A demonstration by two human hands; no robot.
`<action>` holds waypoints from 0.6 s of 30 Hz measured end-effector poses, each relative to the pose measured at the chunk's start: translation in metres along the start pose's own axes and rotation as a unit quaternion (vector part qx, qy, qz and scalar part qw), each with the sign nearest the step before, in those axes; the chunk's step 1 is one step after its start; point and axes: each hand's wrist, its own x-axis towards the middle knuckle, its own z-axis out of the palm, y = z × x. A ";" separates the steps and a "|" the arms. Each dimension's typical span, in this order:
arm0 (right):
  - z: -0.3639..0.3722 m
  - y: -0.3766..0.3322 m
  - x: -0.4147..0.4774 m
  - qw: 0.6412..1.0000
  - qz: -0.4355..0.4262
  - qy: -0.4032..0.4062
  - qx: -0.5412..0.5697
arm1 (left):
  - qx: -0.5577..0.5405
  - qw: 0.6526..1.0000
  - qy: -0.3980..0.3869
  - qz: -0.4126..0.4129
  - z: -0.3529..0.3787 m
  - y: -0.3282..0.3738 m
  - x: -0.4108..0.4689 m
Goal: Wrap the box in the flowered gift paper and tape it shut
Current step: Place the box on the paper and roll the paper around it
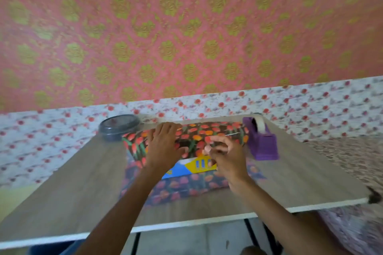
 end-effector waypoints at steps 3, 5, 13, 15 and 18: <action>0.036 0.022 -0.005 1.000 0.023 -0.011 -0.017 | 0.011 0.999 -0.046 -0.010 -0.004 -0.041 -0.010; 0.055 0.032 -0.006 0.999 0.039 -0.009 -0.017 | 0.003 0.998 -0.055 -0.003 -0.007 -0.054 -0.015; 0.093 0.053 -0.009 0.998 0.034 0.017 -0.054 | -0.049 0.996 -0.072 0.015 -0.007 -0.065 -0.015; 0.098 0.055 -0.012 0.997 0.034 0.025 -0.060 | -0.065 0.994 -0.089 0.022 -0.009 -0.069 -0.013; 0.104 0.057 -0.015 0.997 0.031 0.041 -0.060 | -0.049 0.991 -0.120 0.031 -0.014 -0.076 -0.009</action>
